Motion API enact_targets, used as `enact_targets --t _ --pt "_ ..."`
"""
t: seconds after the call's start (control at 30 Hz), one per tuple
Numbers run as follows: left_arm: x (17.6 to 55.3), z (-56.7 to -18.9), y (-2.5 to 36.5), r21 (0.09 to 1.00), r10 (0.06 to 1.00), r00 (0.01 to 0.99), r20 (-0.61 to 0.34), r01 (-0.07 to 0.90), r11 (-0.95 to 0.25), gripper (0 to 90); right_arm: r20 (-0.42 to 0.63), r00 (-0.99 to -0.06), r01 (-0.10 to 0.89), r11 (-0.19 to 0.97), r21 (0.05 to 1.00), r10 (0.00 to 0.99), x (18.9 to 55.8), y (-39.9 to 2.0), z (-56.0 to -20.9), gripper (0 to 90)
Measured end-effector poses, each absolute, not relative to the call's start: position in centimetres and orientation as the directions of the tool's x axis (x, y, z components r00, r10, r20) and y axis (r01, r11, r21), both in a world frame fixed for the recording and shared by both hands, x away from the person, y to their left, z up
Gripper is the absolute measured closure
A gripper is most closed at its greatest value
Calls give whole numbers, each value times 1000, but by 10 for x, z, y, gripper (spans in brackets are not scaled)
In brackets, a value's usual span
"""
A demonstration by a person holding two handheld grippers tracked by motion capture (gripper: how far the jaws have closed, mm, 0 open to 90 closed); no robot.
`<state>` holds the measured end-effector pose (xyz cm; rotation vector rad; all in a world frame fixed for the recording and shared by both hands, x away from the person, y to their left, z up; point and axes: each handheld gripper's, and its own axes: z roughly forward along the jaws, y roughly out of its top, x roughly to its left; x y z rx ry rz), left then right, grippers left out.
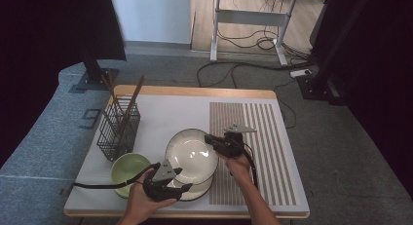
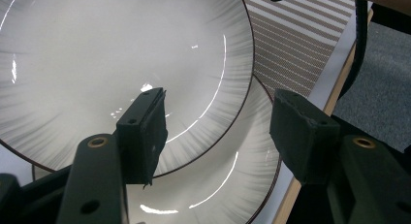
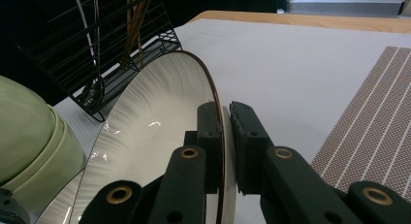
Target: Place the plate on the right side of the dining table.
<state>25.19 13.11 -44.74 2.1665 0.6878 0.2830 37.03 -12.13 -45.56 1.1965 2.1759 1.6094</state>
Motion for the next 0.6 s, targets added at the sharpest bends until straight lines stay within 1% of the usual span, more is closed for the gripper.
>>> enact_targets --t 0.2,0.6 --pt "253 -446 134 775 570 821 -34 382 -504 372 294 -655 490 95 867 697 371 -123 -455 837" --pt "254 -447 135 777 573 819 -31 381 -502 368 312 -631 492 54 869 711 373 -133 -453 837"
